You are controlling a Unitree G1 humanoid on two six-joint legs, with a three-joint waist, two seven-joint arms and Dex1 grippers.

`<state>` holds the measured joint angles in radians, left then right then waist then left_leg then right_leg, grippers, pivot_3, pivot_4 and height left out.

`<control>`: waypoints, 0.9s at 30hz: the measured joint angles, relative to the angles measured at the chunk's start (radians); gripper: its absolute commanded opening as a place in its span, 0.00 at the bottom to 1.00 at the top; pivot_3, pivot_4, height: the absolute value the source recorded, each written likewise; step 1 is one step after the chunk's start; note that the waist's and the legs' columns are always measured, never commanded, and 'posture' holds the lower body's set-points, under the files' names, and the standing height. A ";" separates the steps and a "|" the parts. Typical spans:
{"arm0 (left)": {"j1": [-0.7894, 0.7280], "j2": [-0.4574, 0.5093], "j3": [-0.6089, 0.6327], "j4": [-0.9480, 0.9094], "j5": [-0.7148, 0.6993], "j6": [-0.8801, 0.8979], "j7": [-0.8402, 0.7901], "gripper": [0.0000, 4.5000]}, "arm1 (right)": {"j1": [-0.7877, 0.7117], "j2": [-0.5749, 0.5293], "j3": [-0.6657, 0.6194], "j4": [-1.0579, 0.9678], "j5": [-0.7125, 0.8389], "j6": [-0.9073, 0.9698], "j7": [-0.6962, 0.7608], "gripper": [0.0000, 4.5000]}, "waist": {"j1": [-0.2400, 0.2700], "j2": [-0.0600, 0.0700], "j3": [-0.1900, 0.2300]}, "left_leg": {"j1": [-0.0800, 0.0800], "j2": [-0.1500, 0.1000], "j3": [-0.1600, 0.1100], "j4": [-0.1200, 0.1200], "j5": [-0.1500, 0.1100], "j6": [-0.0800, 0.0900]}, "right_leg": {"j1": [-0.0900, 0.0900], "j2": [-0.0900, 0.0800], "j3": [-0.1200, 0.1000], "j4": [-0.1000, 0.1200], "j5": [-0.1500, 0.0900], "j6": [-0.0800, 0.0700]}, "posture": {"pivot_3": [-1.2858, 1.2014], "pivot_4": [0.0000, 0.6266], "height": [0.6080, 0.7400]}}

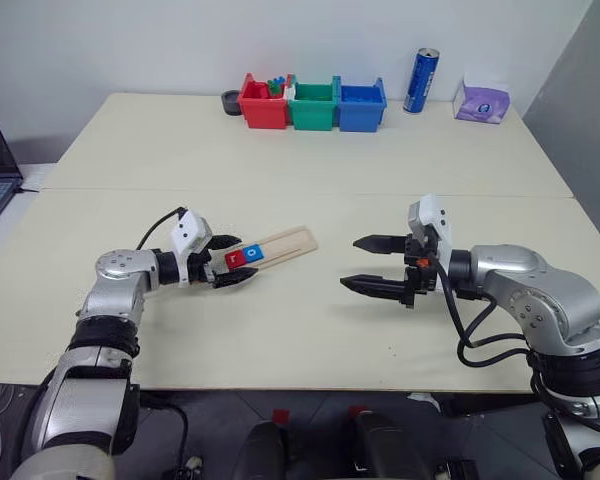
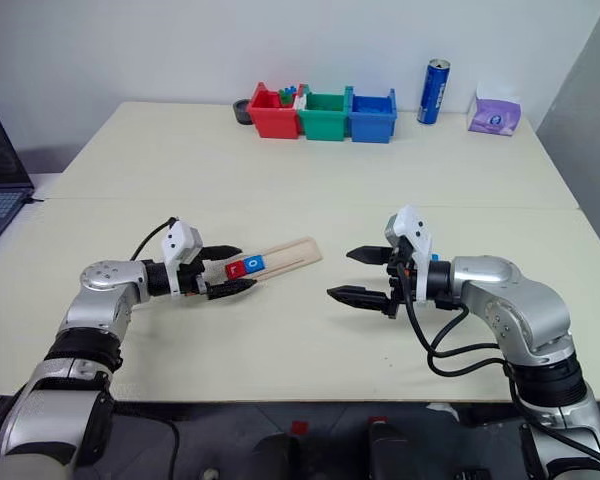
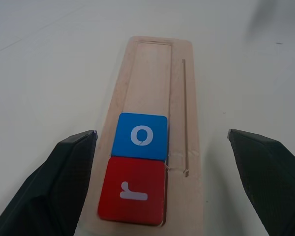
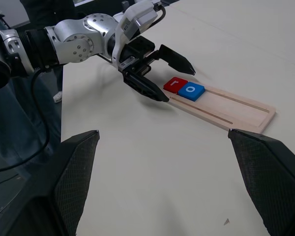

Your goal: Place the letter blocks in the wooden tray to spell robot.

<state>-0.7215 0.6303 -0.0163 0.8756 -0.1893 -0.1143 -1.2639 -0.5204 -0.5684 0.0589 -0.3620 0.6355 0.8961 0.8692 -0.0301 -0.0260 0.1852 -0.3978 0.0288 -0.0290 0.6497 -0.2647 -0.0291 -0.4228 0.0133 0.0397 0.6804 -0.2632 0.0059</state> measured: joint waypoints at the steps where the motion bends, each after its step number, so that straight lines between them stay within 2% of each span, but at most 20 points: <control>1: -0.024 -0.004 -0.002 0.045 0.016 -0.025 -0.006 1.00 | 0.000 0.001 -0.001 -0.009 0.010 0.010 -0.009 0.99 | 0.000 0.000 0.000 | 0.000 0.000 0.000 0.000 0.000 0.000 | 0.000 0.000 0.000 0.000 0.000 0.000 | 0.52 0.24 1.00; 8: -0.085 -0.033 -0.003 0.192 0.077 -0.119 -0.012 1.00 | 0.000 0.002 -0.008 -0.033 0.043 0.041 -0.067 0.99 | 0.000 0.000 0.000 | 0.000 0.000 0.000 0.000 0.000 0.000 | 0.000 0.000 0.000 0.000 0.000 0.000 | 0.52 0.24 1.00; 27: -0.116 -0.039 0.005 0.282 0.123 -0.177 0.014 1.00 | -0.001 -0.003 -0.010 -0.050 0.095 0.071 -0.124 0.99 | -0.001 0.000 0.000 | 0.000 0.000 -0.002 0.005 0.000 0.000 | 0.001 0.000 -0.001 0.003 0.000 0.000 | 0.52 0.24 1.00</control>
<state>-0.8374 0.5915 -0.0111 1.1580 -0.0664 -0.2911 -1.2500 -0.5209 -0.5711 0.0490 -0.4120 0.7301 0.9672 0.7456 -0.0312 -0.0260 0.1852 -0.3983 0.0288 -0.0309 0.6544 -0.2647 -0.0289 -0.4219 0.0135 0.0383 0.6833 -0.2628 0.0062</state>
